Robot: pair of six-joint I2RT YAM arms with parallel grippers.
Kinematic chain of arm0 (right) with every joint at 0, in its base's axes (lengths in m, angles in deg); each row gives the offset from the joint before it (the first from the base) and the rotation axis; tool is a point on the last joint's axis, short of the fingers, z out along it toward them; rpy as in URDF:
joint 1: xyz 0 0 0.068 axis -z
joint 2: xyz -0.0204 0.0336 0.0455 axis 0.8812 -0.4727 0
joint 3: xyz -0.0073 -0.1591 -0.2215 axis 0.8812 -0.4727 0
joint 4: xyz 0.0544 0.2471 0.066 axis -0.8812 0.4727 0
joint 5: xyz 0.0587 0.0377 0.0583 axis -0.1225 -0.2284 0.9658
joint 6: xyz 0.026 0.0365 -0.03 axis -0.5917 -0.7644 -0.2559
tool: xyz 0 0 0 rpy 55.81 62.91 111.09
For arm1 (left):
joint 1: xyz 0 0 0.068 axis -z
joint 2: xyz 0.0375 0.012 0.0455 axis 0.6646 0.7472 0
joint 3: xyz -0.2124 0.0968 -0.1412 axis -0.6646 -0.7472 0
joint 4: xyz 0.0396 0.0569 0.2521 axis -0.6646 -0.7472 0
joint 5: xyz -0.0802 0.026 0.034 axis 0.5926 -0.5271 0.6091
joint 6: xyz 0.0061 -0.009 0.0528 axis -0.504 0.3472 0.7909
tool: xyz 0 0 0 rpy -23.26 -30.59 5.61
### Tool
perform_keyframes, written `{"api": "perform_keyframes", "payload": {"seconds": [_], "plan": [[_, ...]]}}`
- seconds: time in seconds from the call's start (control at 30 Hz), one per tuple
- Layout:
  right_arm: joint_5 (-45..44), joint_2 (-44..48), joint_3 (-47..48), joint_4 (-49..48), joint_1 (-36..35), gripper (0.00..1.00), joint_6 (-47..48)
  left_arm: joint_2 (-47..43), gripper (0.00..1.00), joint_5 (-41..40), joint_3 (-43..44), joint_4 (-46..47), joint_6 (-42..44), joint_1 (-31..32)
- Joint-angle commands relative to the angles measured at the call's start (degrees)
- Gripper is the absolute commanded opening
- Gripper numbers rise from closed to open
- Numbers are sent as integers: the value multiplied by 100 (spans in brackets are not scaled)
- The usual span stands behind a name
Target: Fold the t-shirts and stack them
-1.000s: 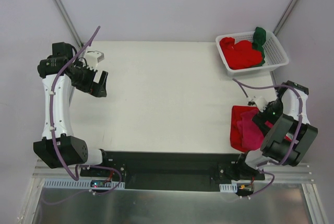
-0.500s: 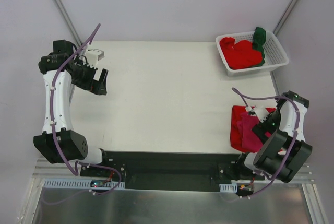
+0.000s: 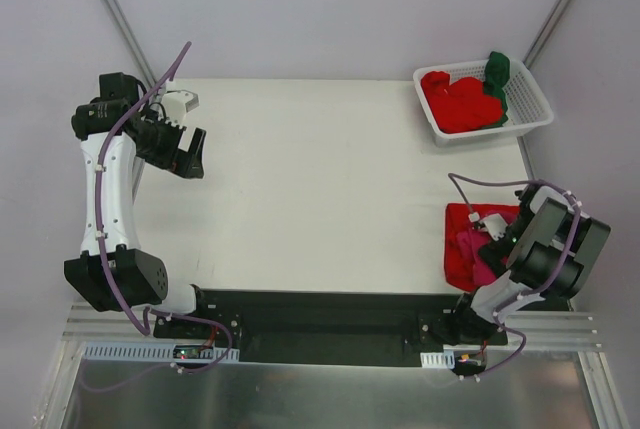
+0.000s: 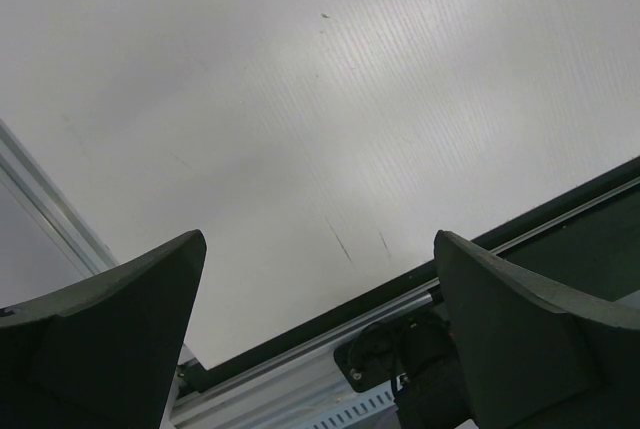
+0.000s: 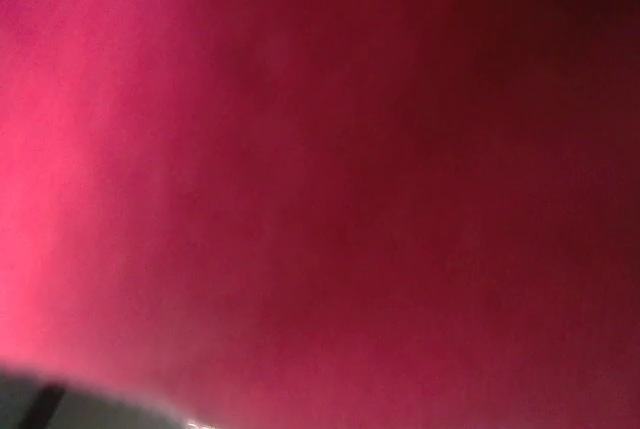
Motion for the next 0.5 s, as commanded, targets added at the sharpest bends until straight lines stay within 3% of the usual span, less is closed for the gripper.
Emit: {"api": "perform_keyframes", "payload": {"seconds": [0.0, 0.47], "plan": [[-46, -394, 40, -635, 68, 97, -283, -26, 99, 179, 222, -168, 41, -38], [772, 1056, 1384, 1254, 15, 97, 103, 18, 99, 179, 231, -168, 41, -47]]}}
